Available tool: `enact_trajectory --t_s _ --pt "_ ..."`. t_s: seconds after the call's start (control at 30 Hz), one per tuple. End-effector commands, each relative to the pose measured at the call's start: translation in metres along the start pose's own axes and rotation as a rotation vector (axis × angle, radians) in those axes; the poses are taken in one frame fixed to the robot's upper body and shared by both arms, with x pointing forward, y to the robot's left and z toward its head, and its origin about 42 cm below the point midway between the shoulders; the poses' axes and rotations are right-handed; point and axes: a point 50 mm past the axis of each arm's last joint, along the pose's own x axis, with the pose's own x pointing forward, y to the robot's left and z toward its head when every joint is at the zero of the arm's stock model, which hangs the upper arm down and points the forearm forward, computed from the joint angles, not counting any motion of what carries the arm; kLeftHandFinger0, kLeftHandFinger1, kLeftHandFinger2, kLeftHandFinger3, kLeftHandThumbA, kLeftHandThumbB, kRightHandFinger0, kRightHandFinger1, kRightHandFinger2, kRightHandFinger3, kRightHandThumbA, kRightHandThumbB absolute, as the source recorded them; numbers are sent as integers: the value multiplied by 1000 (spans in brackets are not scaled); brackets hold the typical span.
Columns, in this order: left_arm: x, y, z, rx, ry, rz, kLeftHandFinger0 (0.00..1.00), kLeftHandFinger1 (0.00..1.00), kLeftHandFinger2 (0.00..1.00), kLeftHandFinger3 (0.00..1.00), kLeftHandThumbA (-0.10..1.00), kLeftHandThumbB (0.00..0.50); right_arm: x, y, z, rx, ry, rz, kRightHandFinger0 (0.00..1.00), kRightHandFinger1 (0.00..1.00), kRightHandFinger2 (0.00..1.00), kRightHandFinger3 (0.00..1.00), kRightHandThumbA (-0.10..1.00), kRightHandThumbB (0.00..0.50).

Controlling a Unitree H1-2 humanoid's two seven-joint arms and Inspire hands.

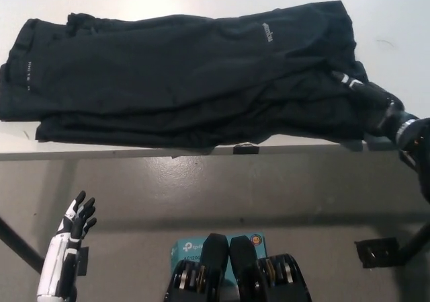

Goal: The robot grabs the right edges of the black jacket on the table, and folds it in half

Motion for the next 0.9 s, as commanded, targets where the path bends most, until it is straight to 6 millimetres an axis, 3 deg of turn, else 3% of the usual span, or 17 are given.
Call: enact_trajectory --t_s 0.0,0.03,0.07,0.23,0.4,0.47,0.5,0.53,0.57,0.6,0.63,0.67,0.7,0.77,0.83,0.87 --pt "5 4 8 2 -65 3 1000 1000 1000 1000 947 3 24 66 35 -30 -174 -33 1 21 224 586 73 359" --pt "6 4 9 -10 -66 0 1000 1000 1000 1000 936 5 24 71 35 -27 -190 -52 0 49 387 632 -12 303" --pt "7 4 9 -11 -64 1 1000 1000 1000 1000 933 11 24 73 35 -25 -199 -55 0 46 431 706 -64 278" --pt "10 4 11 4 -67 1 1000 1000 1000 1000 930 5 22 80 37 -49 -256 -69 0 100 539 603 -100 207" --pt "10 4 9 12 -63 0 1000 1000 1000 1000 927 20 19 81 39 -29 -298 -83 0 124 646 615 -100 124" --pt "8 3 8 23 -58 -1 1000 1000 1000 1000 956 36 18 78 39 -13 -326 -121 0 146 688 334 -100 137" --pt "8 3 8 20 -56 -1 1000 1000 1000 1000 960 30 17 77 39 -9 -336 -129 0 148 694 283 -100 117" --pt "7 3 7 19 -53 -1 1000 1000 1000 1000 961 29 16 76 39 -6 -338 -132 0 172 703 347 -100 105" --pt "6 2 8 20 -53 -1 1000 1000 1000 1000 962 26 16 74 39 1 -344 -144 0 203 708 487 -100 82" --pt "7 2 8 20 -48 -1 1000 1000 1000 1000 962 26 14 73 41 15 -362 -155 0 217 710 661 -100 50" --pt "7 2 8 20 -54 -3 1000 1000 1000 1000 961 13 13 70 43 31 -368 -156 0 229 704 923 -100 54" --pt "8 1 8 15 -54 -4 1000 1000 1000 1000 959 18 11 67 46 52 -375 -158 0 227 707 1000 -100 58" --pt "8 1 8 14 -55 -4 1000 1000 1000 1000 960 24 11 66 46 55 -376 -159 0 195 654 1000 -100 54" --pt "9 2 9 7 -46 -5 1000 1000 1000 1000 964 40 8 64 52 75 -408 -166 0 189 661 1000 -100 57" --pt "9 2 10 10 -53 -4 1000 1000 1000 1000 967 26 3 63 60 111 -429 -156 0 94 662 1000 -100 69" --pt "9 2 10 12 -53 -3 1000 1000 1000 1000 969 26 1 62 62 112 -436 -156 0 99 684 1000 -100 87"
